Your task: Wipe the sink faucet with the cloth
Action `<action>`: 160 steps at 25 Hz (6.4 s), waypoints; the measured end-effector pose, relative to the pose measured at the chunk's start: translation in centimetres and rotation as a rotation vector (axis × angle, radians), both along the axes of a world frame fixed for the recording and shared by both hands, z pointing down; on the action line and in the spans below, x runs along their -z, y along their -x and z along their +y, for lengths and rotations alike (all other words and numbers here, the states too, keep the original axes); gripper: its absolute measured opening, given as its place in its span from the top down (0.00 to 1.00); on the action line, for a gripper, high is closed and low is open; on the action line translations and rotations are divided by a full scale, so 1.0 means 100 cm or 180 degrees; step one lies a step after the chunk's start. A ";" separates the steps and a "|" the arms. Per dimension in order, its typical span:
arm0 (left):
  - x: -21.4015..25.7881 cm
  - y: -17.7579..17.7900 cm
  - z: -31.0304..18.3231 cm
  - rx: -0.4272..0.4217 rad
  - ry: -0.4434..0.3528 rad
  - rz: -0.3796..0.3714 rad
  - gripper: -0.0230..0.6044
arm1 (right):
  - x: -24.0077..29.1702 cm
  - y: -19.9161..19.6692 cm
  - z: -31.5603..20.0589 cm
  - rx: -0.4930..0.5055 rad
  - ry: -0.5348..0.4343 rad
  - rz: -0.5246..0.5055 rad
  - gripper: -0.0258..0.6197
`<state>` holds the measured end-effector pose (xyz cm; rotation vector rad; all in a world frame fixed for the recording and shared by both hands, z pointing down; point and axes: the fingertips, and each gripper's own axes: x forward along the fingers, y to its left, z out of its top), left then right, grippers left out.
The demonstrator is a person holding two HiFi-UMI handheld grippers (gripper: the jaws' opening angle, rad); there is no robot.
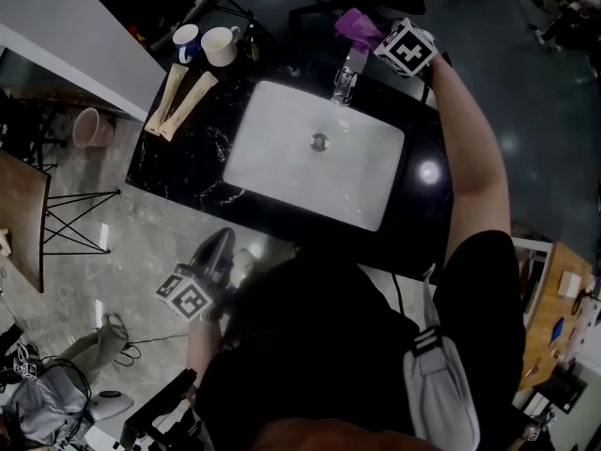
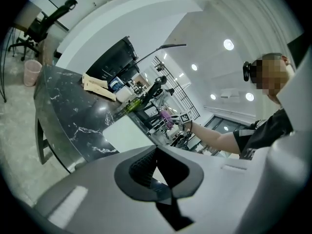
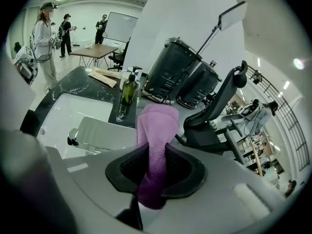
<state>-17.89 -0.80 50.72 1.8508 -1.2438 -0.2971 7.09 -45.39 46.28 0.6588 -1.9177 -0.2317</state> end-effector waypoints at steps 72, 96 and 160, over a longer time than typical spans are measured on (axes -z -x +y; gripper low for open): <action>0.034 -0.032 -0.009 -0.0707 -0.0353 0.0102 0.96 | -0.099 0.022 0.193 -0.0127 0.0241 -0.0507 0.82; -0.005 -0.024 -0.017 -0.0135 0.0189 -0.0048 0.96 | -0.158 0.005 0.074 -0.0364 0.0464 -0.0319 0.82; 0.000 -0.012 -0.018 -0.0129 0.0224 -0.0084 0.96 | -0.131 -0.030 0.030 -0.1317 0.0673 -0.1265 0.82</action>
